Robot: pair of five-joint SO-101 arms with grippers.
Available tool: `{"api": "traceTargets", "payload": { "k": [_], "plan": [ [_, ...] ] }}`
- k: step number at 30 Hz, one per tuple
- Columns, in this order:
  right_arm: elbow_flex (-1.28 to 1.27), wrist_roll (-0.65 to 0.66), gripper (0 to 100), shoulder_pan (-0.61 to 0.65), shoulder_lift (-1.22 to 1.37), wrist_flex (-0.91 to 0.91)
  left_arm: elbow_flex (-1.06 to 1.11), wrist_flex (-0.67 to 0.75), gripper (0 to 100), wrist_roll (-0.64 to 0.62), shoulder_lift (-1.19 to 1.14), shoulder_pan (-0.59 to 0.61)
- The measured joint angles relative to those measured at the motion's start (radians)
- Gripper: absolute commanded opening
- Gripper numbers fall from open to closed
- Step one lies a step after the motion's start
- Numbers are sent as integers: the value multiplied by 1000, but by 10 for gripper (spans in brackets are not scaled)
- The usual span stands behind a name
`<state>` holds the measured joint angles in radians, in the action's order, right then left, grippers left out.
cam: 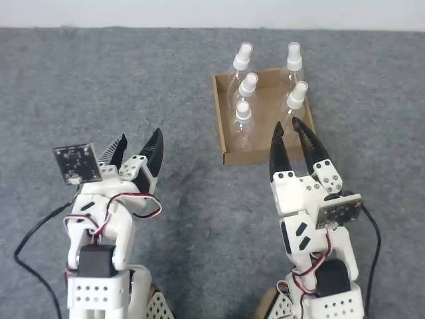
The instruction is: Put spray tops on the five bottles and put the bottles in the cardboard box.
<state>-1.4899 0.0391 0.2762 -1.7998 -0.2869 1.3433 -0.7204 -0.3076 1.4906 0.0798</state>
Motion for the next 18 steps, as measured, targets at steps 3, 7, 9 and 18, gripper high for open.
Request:
{"api": "traceTargets", "payload": {
  "k": [3,7,9,18],
  "plan": [
    [0,0,52,0,0,0,0,-26,235,0,89,0],
    [0,0,52,0,0,0,0,-104,235,0,275,2],
    [-2,0,52,0,0,0,-5,-109,235,0,315,0],
    [-2,0,52,0,0,0,3,-110,235,0,313,3]
  ]
}}
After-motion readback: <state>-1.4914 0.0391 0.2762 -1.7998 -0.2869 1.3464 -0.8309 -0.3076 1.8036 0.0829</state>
